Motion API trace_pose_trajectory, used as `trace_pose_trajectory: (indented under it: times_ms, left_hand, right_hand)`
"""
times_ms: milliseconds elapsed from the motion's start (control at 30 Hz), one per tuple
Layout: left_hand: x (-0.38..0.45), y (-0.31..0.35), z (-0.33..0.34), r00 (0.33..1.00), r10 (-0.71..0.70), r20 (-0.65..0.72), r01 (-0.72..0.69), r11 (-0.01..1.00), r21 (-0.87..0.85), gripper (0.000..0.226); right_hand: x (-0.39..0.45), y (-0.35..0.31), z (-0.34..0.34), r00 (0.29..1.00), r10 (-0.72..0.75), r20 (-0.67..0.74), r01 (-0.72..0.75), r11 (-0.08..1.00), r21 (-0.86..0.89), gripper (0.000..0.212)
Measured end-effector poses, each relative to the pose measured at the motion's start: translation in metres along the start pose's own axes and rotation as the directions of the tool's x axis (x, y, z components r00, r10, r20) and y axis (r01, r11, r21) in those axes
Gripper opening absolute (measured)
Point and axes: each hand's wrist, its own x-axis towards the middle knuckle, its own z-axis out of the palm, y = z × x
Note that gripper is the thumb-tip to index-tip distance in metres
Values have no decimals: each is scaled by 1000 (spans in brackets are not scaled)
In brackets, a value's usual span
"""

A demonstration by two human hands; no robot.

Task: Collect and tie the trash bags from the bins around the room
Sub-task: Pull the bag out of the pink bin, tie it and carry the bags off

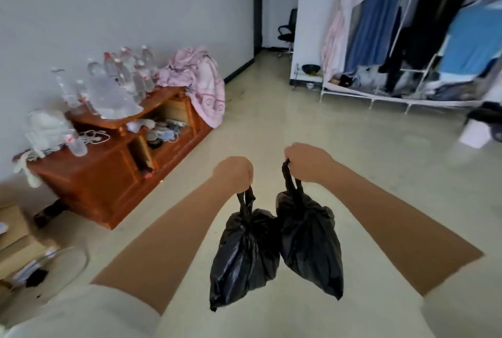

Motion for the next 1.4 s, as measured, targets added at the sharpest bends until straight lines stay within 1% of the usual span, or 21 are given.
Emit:
trace_pose_trajectory:
  times_ms: [133,267,333,367,400,433,467,500,567,600,633,667,700,867,1000,1067,1167,1233,1300,1333,1400]
  left_hand:
    - [101,104,2,987,159,0,-158,981,113,31]
    - [189,202,3,959,280,-39,-265,939,221,31]
    - [237,245,8,935,352,-47,-327,904,276,30]
    - [262,266,10,920,387,-55,-356,887,295,30]
    - [289,287,12,905,420,-63,-382,871,309,31]
    - [316,306,14,892,446,-68,-404,857,320,31]
    - [343,325,16,881,469,-67,-424,844,329,31]
    - [369,344,18,871,489,-58,-443,830,339,32]
    - [419,379,21,853,521,-21,-483,806,342,33]
    - [443,397,22,845,535,7,-505,793,341,33]
    - [466,414,22,837,546,38,-525,781,339,33]
    - [489,431,22,831,552,67,-540,773,334,32]
    - [511,448,22,826,555,95,-553,767,326,32]
    - [626,530,21,811,558,177,-585,755,297,31]
    - [725,608,26,818,548,176,-575,766,288,31]
    - [774,652,24,829,533,171,-559,775,294,31]
    - [846,721,19,854,494,163,-520,802,293,30]
    - [890,768,13,861,484,156,-508,809,296,29]
    - [929,812,10,858,491,153,-513,805,297,27]
    - [947,833,9,854,496,155,-519,802,296,26]
    - [987,875,10,853,497,160,-522,802,290,26]
  right_hand:
    - [23,117,-3,983,174,-55,-176,984,-32,25]
    - [39,235,-1,940,324,-106,-332,941,-60,23]
    - [50,295,3,916,382,-122,-397,908,-134,19]
    - [59,326,7,909,379,-172,-410,889,-206,15]
    - [70,355,8,906,373,-201,-417,868,-270,16]
    - [82,387,11,905,369,-210,-421,848,-323,25]
    - [94,416,12,903,386,-187,-429,828,-360,33]
    - [105,446,15,893,412,-181,-450,811,-374,35]
    - [123,501,21,868,485,-105,-482,772,-415,25]
    - [133,527,24,870,491,-54,-468,785,-406,19]
    - [143,556,32,875,485,-15,-448,795,-408,21]
    - [152,582,35,887,462,-18,-434,817,-379,25]
    - [163,606,36,883,469,-11,-444,829,-341,28]
    - [221,721,34,864,503,12,-479,829,-288,31]
    - [272,836,31,850,526,5,-506,820,-268,31]
    - [295,895,24,828,560,20,-538,805,-249,30]
    - [331,989,10,826,564,7,-551,810,-202,28]
    - [355,1050,0,846,529,-68,-524,803,-284,24]
    - [376,1102,-14,843,532,-80,-531,799,-283,34]
    - [384,1127,-18,827,557,-73,-553,785,-279,33]
    - [401,1180,-23,812,583,33,-558,791,-249,18]
